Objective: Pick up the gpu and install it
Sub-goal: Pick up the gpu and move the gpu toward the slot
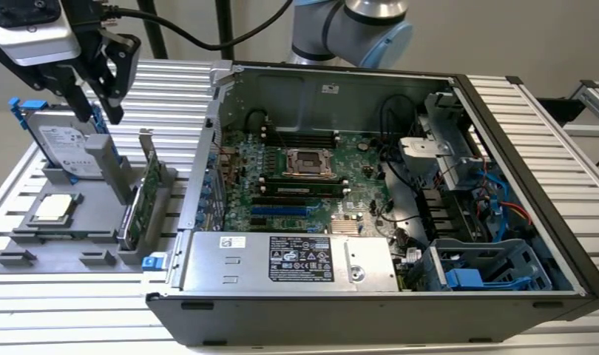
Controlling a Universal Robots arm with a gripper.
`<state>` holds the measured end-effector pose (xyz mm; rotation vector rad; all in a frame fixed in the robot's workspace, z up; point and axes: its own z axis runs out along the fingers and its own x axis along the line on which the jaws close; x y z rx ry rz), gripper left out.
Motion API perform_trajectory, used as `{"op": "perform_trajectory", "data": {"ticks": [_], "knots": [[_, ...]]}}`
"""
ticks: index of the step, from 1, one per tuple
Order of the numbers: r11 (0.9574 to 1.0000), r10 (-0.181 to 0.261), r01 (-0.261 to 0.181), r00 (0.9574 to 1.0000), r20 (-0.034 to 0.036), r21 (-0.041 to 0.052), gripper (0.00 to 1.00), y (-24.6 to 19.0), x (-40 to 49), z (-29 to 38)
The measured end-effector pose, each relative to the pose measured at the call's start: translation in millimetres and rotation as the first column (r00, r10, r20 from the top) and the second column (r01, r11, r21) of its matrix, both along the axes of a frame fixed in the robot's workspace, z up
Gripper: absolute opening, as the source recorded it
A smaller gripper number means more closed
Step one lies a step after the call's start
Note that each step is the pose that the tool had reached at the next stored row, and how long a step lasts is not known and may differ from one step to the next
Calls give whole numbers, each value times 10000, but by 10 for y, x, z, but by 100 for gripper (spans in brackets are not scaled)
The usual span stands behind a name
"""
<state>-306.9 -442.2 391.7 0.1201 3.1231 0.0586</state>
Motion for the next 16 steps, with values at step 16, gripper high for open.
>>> {"op": "perform_trajectory", "data": {"ticks": [16], "knots": [[10000,0,0,10000,-26,1,100,-87,1,-7]]}}
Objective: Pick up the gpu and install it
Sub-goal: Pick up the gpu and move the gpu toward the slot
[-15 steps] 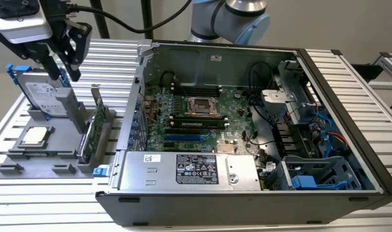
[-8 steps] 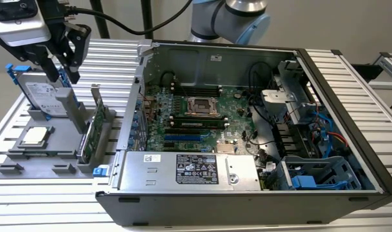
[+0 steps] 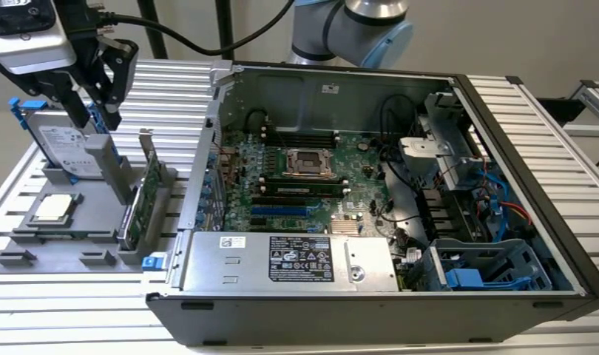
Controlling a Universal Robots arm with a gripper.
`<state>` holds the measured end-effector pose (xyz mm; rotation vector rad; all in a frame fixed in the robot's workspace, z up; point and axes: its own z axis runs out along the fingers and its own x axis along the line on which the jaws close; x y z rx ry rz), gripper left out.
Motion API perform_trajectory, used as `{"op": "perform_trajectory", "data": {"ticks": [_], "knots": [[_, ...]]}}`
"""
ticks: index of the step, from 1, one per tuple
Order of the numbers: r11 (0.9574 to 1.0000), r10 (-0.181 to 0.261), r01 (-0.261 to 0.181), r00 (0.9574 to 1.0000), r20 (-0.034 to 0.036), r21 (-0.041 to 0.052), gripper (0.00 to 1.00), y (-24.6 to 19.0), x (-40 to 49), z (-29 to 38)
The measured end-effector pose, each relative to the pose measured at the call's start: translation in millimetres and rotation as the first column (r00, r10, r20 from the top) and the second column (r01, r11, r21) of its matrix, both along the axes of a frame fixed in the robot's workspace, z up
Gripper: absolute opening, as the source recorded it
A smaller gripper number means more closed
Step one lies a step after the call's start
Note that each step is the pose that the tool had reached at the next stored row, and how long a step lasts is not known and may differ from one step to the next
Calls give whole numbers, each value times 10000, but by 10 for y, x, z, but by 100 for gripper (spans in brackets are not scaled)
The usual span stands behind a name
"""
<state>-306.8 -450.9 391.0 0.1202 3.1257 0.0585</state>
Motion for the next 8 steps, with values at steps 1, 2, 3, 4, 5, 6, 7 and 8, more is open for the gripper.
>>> {"op": "perform_trajectory", "data": {"ticks": [1,2,3,4,5,6,7,8], "knots": [[10000,0,0,10000,-1,0,100,-4,0,0],[10000,-1,1,10000,-1,0,100,-7,0,-1],[10000,0,0,10000,-2,0,100,-11,0,-1],[10000,-1,1,10000,-2,0,100,-15,0,-2],[10000,-1,1,10000,-2,1,100,-18,0,-2],[10000,-1,1,10000,-3,0,100,-21,0,-3],[10000,0,0,10000,-5,0,100,-26,0,-3],[10000,1,-1,10000,-5,0,100,-30,0,-4]]}}
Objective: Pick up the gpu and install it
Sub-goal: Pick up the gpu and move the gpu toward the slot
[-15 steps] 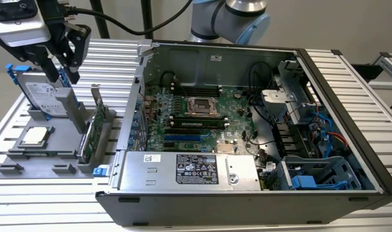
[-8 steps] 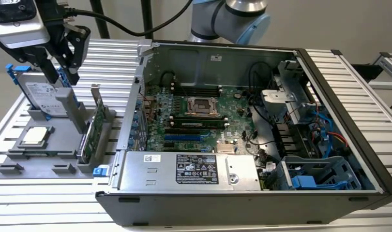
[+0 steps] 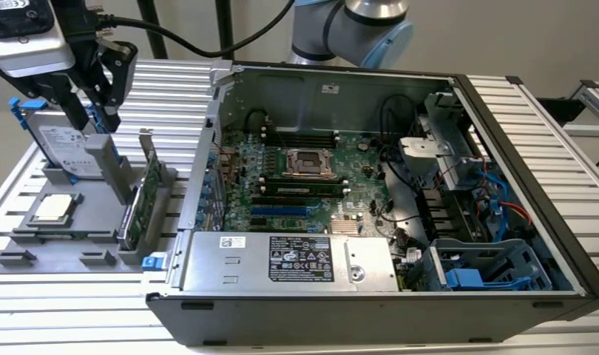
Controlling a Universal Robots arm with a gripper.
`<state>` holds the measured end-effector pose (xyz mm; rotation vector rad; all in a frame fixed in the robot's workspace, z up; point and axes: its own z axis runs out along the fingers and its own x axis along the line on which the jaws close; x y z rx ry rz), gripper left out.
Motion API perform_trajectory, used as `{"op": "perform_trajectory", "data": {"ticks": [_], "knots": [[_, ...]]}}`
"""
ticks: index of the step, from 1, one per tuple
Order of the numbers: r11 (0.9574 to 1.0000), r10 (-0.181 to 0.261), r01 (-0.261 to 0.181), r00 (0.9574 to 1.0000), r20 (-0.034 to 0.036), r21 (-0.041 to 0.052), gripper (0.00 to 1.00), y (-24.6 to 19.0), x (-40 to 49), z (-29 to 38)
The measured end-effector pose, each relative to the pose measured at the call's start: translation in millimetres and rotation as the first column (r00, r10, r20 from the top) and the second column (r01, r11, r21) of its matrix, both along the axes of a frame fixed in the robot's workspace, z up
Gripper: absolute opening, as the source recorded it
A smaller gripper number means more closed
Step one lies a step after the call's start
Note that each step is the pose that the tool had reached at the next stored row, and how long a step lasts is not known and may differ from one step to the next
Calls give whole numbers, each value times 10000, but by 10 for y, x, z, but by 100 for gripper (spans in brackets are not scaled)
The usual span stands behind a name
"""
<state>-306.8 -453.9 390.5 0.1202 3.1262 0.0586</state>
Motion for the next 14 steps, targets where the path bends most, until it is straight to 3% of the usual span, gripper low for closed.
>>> {"op": "perform_trajectory", "data": {"ticks": [8,14], "knots": [[10000,-1,1,10000,-21,1,100,-58,0,-14],[10000,-1,1,10000,-86,0,100,-65,0,-79]]}}
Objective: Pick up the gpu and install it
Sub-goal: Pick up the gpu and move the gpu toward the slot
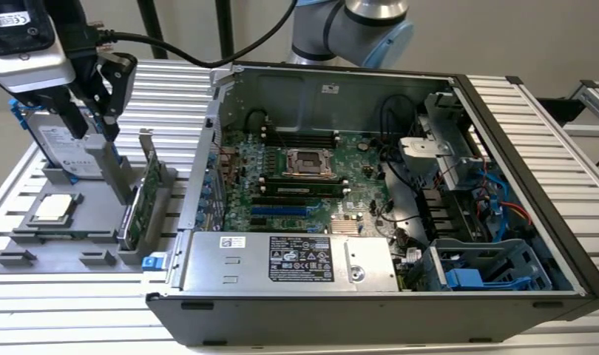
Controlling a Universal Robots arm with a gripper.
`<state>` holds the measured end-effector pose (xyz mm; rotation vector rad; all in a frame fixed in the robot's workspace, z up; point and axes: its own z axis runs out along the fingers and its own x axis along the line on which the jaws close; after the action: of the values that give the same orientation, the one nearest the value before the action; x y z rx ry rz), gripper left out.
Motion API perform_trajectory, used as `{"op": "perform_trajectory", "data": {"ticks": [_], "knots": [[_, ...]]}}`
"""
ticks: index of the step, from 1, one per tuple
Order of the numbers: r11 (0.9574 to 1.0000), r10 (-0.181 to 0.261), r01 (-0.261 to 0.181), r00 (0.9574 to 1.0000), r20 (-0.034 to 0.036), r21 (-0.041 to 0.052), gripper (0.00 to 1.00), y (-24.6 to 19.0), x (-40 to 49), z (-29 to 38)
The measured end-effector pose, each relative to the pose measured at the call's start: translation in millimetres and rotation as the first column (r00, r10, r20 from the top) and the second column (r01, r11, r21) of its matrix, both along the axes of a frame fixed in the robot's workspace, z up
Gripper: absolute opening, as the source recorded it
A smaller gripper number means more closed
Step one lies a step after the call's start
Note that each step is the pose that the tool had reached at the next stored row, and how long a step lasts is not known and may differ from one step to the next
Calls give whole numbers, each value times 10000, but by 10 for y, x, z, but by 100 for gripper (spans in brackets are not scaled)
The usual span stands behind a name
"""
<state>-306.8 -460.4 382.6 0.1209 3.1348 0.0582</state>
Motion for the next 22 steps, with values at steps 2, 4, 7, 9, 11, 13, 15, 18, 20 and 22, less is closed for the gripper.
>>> {"op": "perform_trajectory", "data": {"ticks": [2,4,7,9,11,13,15,18,20,22], "knots": [[10000,0,0,10000,-25,-1,100,0,0,-21],[10000,0,0,10000,-38,0,100,0,0,-38],[10000,0,0,10000,-65,-1,100,0,0,-57],[10000,0,0,10000,-82,-1,100,-1,0,-69],[10000,0,0,10000,-99,0,100,-1,0,-81],[10000,0,0,9999,-124,-1,100,-1,0,-96],[10000,0,0,9999,-139,-1,100,-1,0,-107],[10000,0,0,9999,-161,-1,100,-1,0,-121],[10000,0,0,9998,-174,-2,100,-1,0,-131],[10000,0,0,9998,-188,-2,100,-1,0,-141]]}}
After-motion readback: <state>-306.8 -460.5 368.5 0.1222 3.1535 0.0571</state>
